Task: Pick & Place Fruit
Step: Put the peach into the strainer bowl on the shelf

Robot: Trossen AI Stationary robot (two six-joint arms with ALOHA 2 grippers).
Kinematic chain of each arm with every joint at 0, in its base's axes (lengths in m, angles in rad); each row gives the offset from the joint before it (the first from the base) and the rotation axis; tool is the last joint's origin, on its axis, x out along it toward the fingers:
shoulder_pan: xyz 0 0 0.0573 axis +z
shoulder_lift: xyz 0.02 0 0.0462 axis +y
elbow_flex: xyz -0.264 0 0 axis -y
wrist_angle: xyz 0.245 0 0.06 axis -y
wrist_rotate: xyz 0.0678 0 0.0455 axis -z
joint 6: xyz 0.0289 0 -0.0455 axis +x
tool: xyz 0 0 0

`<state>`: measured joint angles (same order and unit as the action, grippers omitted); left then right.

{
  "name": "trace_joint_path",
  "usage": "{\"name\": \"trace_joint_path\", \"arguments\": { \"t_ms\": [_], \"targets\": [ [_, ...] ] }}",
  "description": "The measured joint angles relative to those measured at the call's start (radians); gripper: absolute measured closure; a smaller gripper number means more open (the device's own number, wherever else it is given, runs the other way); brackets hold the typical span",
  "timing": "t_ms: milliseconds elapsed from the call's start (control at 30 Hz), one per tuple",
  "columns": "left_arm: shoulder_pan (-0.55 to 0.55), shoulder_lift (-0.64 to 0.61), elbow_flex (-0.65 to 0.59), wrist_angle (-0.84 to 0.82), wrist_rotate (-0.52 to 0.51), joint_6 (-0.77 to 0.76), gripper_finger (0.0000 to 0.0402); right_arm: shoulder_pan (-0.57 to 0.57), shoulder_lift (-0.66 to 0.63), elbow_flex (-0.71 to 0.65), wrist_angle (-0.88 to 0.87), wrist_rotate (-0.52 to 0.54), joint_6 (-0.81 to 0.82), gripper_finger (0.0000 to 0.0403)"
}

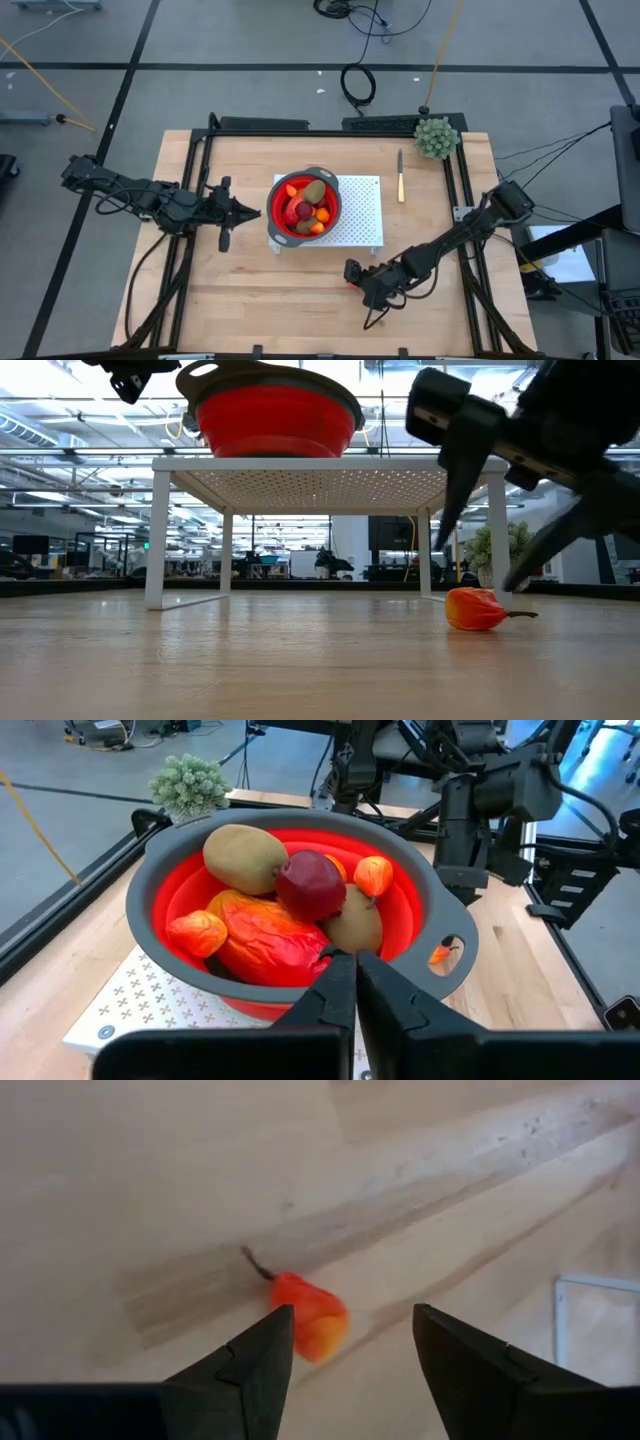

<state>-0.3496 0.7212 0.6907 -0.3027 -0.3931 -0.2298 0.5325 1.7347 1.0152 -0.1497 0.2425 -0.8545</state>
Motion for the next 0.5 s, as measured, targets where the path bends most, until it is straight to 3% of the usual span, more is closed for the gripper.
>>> {"name": "trace_joint_path", "arguments": {
  "t_ms": [500],
  "targets": [
    [0.000, 0.000, 0.000, 0.000, 0.002, -0.004, 0.0392, -0.030, 0.065, 0.059, -0.110, 0.015, -0.071, 0.0202]
  ]
}}
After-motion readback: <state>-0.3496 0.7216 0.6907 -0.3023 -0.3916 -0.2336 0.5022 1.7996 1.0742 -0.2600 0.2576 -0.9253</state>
